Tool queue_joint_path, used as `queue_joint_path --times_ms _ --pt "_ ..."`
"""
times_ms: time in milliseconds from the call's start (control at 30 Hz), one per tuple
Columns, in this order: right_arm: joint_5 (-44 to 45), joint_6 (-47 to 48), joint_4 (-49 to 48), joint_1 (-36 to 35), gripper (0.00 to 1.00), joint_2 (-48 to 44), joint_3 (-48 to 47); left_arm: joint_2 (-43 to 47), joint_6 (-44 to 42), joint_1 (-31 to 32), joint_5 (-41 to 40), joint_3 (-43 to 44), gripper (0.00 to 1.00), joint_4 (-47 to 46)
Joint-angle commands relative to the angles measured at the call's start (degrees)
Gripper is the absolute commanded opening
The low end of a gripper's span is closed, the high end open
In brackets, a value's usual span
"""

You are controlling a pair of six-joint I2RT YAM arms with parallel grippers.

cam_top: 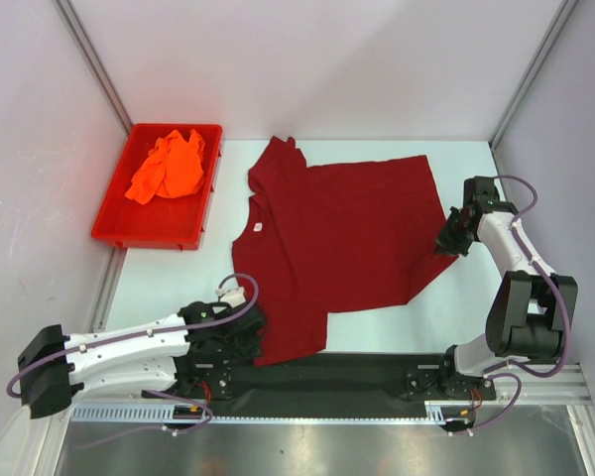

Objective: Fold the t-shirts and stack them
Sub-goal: Flatten the tshirt out

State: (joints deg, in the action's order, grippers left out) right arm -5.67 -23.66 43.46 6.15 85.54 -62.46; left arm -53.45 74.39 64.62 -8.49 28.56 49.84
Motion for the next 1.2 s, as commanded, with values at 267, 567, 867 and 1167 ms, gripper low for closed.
queue_joint_path --times_ms 267,567,867,1167 --pt "0.31 0.9 0.57 -0.18 0.0 -0.46 -0.56 -2.27 1.46 0.33 1.72 -3.07 0.34 -9.68" --pt "-0.13 1.16 0.75 -0.18 0.0 -0.72 -0.83 -2.36 1.02 0.86 0.93 -1.13 0.38 -4.67" --pt "0.4 1.25 0.48 -0.18 0.0 -1.51 -0.39 -3.85 0.14 0.95 2.78 -2.98 0.38 -9.5" --pt "0.57 1.25 0.66 -0.18 0.0 -2.22 -0.3 -3.41 0.58 0.86 3.48 -4.91 0.36 -10.56"
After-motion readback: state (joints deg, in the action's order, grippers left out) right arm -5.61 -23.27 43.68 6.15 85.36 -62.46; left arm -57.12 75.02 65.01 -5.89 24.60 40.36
